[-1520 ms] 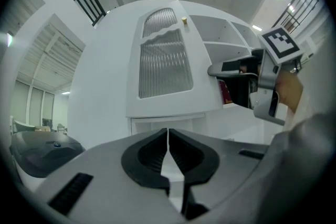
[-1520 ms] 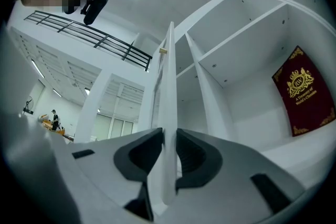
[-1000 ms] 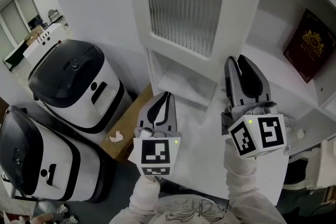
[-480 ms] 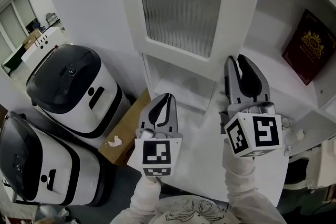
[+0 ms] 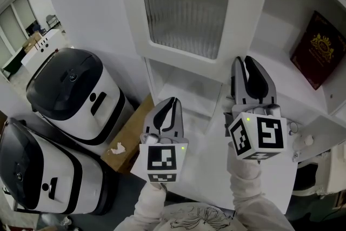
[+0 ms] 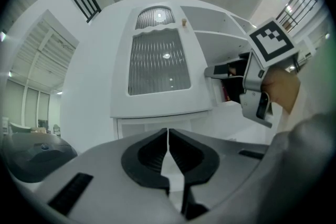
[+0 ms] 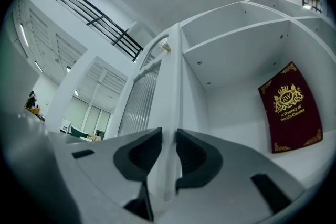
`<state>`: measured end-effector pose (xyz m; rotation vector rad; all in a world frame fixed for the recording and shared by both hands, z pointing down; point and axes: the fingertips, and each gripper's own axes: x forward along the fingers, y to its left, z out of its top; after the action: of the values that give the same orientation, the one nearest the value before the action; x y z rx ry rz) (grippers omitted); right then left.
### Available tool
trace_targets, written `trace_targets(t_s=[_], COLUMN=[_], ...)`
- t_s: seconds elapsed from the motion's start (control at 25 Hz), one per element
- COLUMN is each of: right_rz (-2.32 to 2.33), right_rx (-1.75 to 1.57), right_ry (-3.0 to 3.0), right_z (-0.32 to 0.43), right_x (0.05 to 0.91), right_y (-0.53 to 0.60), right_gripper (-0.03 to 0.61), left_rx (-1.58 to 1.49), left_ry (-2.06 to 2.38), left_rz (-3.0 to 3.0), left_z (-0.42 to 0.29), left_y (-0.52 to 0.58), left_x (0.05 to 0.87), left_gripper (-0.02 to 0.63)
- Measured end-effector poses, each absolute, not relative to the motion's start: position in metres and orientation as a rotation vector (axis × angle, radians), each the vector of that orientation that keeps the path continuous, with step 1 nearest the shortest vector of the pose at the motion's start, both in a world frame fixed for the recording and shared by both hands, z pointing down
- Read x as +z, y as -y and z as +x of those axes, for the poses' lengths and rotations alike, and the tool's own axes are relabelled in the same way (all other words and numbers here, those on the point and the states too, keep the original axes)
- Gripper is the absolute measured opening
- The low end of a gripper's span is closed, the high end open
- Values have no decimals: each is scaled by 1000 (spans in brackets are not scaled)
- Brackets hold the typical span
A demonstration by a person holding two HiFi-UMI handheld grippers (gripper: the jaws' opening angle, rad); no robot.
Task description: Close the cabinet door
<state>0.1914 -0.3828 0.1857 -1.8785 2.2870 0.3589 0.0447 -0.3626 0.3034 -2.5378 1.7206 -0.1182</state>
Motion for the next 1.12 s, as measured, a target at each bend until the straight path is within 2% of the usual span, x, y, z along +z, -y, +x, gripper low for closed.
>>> trace_targets(t_s=[1.12], right_rz=[-1895], right_rx=[288], right_ry=[-2228], right_z=[195], right_x=[186], right_y=[391], right_gripper=[81], left_rx=[-95], left_ry=[-1735], left_rz=[-2526], left_z=[35], left_y=[358], left_x=[294], left_gripper=[11])
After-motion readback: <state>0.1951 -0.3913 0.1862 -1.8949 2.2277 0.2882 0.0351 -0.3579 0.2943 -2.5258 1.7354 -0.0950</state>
